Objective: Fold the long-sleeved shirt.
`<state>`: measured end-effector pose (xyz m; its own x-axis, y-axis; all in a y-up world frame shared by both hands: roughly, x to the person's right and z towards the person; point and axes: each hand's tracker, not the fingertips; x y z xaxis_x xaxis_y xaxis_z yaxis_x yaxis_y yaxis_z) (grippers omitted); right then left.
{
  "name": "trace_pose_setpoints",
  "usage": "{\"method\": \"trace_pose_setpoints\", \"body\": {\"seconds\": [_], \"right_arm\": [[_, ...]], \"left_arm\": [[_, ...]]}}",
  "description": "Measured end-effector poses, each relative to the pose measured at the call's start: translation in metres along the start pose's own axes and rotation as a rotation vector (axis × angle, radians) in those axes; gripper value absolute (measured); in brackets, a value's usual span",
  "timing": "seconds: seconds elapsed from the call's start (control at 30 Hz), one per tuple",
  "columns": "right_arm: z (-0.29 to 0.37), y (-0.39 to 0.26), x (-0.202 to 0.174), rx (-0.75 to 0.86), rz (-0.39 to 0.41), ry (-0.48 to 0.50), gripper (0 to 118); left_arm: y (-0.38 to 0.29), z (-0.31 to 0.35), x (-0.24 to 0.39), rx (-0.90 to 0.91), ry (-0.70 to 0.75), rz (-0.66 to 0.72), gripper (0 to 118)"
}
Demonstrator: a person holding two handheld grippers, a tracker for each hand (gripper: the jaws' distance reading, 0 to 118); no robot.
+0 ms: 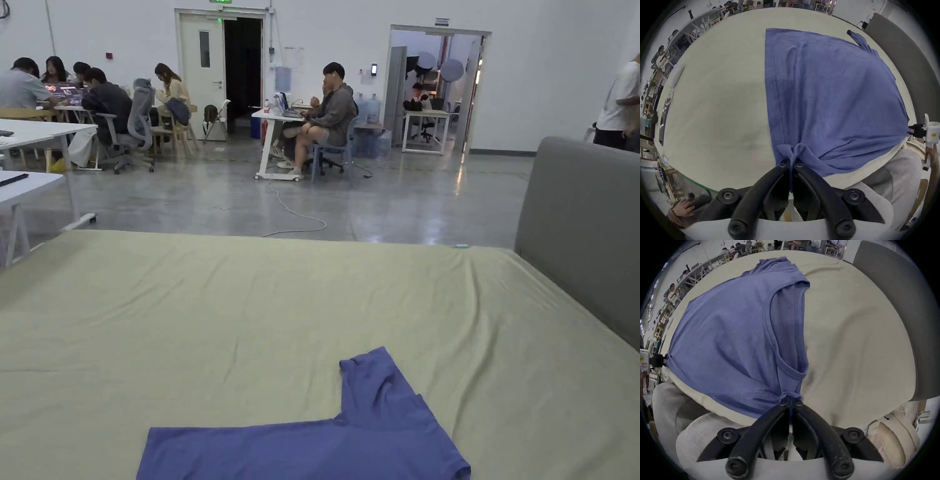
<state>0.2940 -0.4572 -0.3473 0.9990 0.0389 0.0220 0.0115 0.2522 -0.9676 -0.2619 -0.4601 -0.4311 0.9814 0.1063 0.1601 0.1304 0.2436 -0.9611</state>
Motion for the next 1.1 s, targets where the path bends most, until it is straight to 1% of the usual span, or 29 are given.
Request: {"method": "trace_pose_setpoints", "body": {"seconds": [0.03, 0.07, 0.1, 0.13, 0.17, 0.2, 0.27, 0.33, 0.37, 0.43, 0.47, 0.5, 0.53, 0.57, 0.6, 0.63, 0.67, 0.7, 0.8, 0.9, 0.93, 0.97, 1.0, 1.03, 1.07, 1.1], "right_arm": [[0.001, 0.003, 0.003, -0.006, 0.003, 0.012, 15], [0.002, 0.006, 0.007, -0.011, -0.002, 0.013, 36], [0.008, 0.009, 0.011, -0.028, -0.007, -0.031, 73], [0.017, 0.013, 0.015, -0.037, 0.006, -0.086, 91], [0.029, 0.014, 0.019, -0.013, 0.019, -0.091, 95], [0.049, 0.015, 0.024, 0.046, 0.013, -0.062, 95], [0.090, 0.016, 0.030, 0.170, -0.041, -0.006, 95], [0.118, 0.017, 0.032, 0.247, -0.070, 0.021, 95], [0.126, 0.017, 0.032, 0.277, -0.077, 0.035, 95], [0.132, 0.016, 0.026, 0.327, -0.100, 0.052, 95], [0.130, 0.015, 0.023, 0.333, -0.129, 0.087, 95], [0.122, 0.012, 0.016, 0.327, -0.143, 0.122, 88], [0.115, 0.010, 0.011, 0.319, -0.142, 0.149, 64], [0.108, 0.009, 0.005, 0.310, -0.136, 0.140, 12], [0.094, 0.008, -0.006, 0.270, -0.130, 0.117, 0], [0.083, 0.009, -0.010, 0.259, -0.115, 0.087, 0], [0.077, 0.011, -0.016, 0.243, -0.062, 0.084, 0], [0.070, 0.014, -0.020, 0.222, -0.037, 0.104, 0], [0.059, 0.024, -0.028, 0.226, -0.051, 0.136, 0], [0.051, 0.039, -0.032, 0.218, -0.049, 0.143, 0], [0.047, 0.045, -0.032, 0.218, -0.048, 0.140, 0], [0.043, 0.049, -0.032, 0.218, -0.048, 0.137, 0], [0.039, 0.055, -0.030, 0.216, -0.054, 0.136, 0], [0.040, 0.060, -0.031, 0.215, -0.065, 0.140, 0], [0.038, 0.063, -0.030, 0.214, -0.072, 0.144, 0], [0.035, 0.067, -0.028, 0.211, -0.078, 0.146, 0]], "left_arm": [[0.003, 0.001, -0.001, -0.007, -0.003, 0.004, 5], [0.006, 0.004, -0.004, -0.019, -0.015, 0.010, 19], [0.009, 0.012, -0.007, -0.021, -0.020, 0.014, 59], [0.012, 0.024, -0.010, -0.005, -0.033, 0.030, 89], [0.015, 0.038, -0.012, 0.056, -0.052, 0.054, 107], [0.015, 0.058, -0.015, 0.139, -0.074, 0.070, 114], [0.013, 0.103, -0.018, 0.316, -0.110, 0.108, 114], [0.009, 0.125, -0.013, 0.395, -0.111, 0.090, 114], [0.008, 0.130, -0.009, 0.388, -0.106, 0.073, 114], [0.002, 0.132, 0.001, 0.307, -0.054, 0.022, 113], [-0.005, 0.128, 0.007, 0.280, -0.014, 0.009, 108], [-0.012, 0.123, 0.013, 0.286, -0.002, -0.008, 71], [-0.018, 0.115, 0.016, 0.301, -0.024, -0.009, 9], [-0.022, 0.108, 0.019, 0.292, -0.026, 0.000, 0], [-0.023, 0.101, 0.020, 0.271, -0.103, 0.039, 0], [-0.020, 0.095, 0.018, 0.238, -0.140, 0.066, 0], [-0.016, 0.092, 0.016, 0.241, -0.156, 0.086, 0], [-0.010, 0.091, 0.016, 0.261, -0.147, 0.087, 0], [0.030, 0.093, 0.009, 0.317, -0.087, 0.083, 0], [0.083, 0.084, 0.002, 0.371, -0.088, 0.097, 1], [0.106, 0.079, -0.001, 0.386, -0.063, 0.094, 32], [0.125, 0.070, -0.001, 0.405, -0.004, 0.095, 82], [0.150, 0.056, -0.002, 0.389, 0.042, 0.084, 118], [0.176, 0.037, -0.006, 0.368, 0.062, 0.075, 116], [0.190, 0.033, -0.005, 0.433, 0.032, 0.081, 116], [0.211, 0.017, -0.006, 0.390, 0.083, 0.099, 116]]}}
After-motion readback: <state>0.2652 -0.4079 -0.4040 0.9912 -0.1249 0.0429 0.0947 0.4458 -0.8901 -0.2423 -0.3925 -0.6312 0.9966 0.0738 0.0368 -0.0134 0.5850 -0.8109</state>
